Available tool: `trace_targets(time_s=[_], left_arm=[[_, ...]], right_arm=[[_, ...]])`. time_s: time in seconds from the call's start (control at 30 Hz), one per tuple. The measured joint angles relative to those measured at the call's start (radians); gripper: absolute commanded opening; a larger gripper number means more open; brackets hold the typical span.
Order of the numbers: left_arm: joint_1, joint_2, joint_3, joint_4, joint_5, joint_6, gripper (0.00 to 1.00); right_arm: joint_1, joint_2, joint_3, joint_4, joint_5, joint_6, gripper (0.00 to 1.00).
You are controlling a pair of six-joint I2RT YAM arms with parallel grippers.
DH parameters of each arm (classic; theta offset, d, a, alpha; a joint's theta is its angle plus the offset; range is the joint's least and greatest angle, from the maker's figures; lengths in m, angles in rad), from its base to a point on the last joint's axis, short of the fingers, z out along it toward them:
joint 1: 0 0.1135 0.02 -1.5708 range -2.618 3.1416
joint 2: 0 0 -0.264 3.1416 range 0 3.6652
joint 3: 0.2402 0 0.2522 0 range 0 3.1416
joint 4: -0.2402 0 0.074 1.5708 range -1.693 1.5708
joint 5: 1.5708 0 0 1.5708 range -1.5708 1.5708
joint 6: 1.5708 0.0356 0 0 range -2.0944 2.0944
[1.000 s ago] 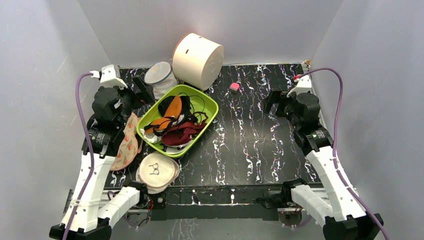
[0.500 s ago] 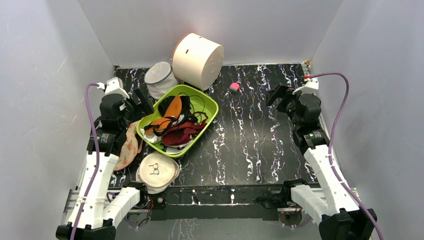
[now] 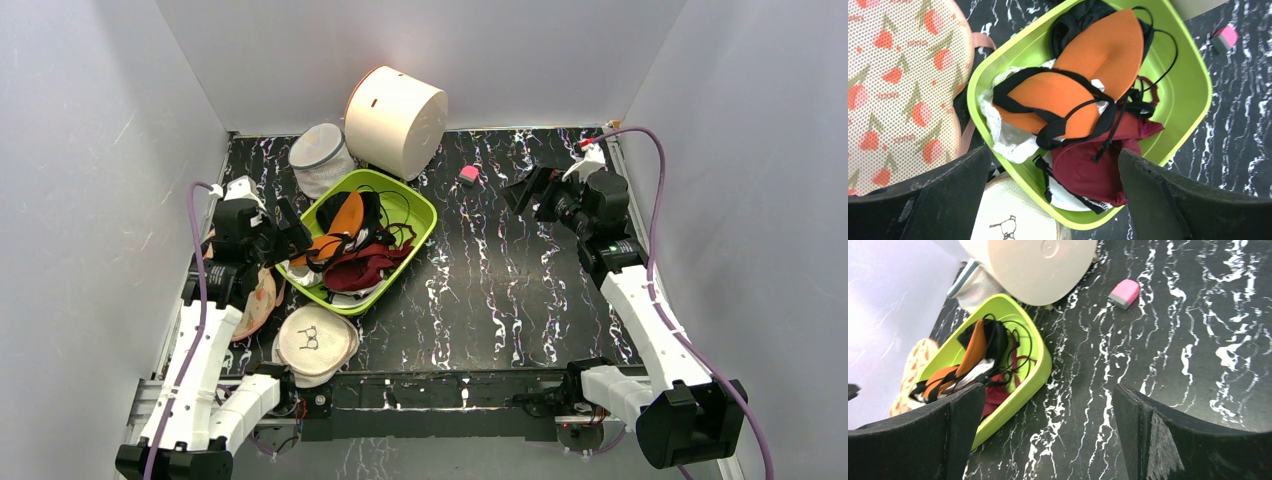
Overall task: Unzip the laundry bag and remove the bra
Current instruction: Pick up the laundry bag at the center of the board.
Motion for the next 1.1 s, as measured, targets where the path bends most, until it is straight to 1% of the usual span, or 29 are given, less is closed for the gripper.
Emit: trace_targets(time_s=[0.1,0.2,0.37,0.5,0.57,0.67,0.83,0.97,1.1], left_arm=[[0.000,0.022,0.000,-0.030,-0.021,0.002,0.98],[0.000,0.085,0.012,-0.063,-0.064,0.006,0.98],[0.002,0.234,0.070,-0.108,-0.201,0.015,0.98],[0.009,0.335,0.111,-0.103,-0.314,0.017,0.98],[0.023,0.372,0.114,-0.087,-0.342,0.027,0.98],[0.074,0.405,0.111,-0.048,-0.337,0.044,0.98],[0.188,0.415,0.077,0.051,-0.268,0.082,0.98],[0.220,0.464,0.075,0.100,-0.236,0.105,0.98],[0.248,0.561,0.075,0.141,-0.202,0.122,0.98]], right_arm=[[0.000,0.002,0.000,0.005,-0.059,0.000,0.98],[0.000,0.010,0.000,0.005,-0.114,-0.007,0.98],[0.001,0.014,0.000,0.015,-0.198,-0.005,0.98],[0.004,0.031,0.000,0.035,-0.245,0.007,0.98],[0.006,0.043,0.002,0.037,-0.262,0.012,0.98],[0.006,0.054,0.002,0.035,-0.277,0.013,0.98],[0.006,0.058,0.010,0.029,-0.289,0.012,0.98],[0.006,0.073,0.032,0.027,-0.302,0.011,0.98],[0.007,0.082,0.036,0.024,-0.312,0.011,0.98]])
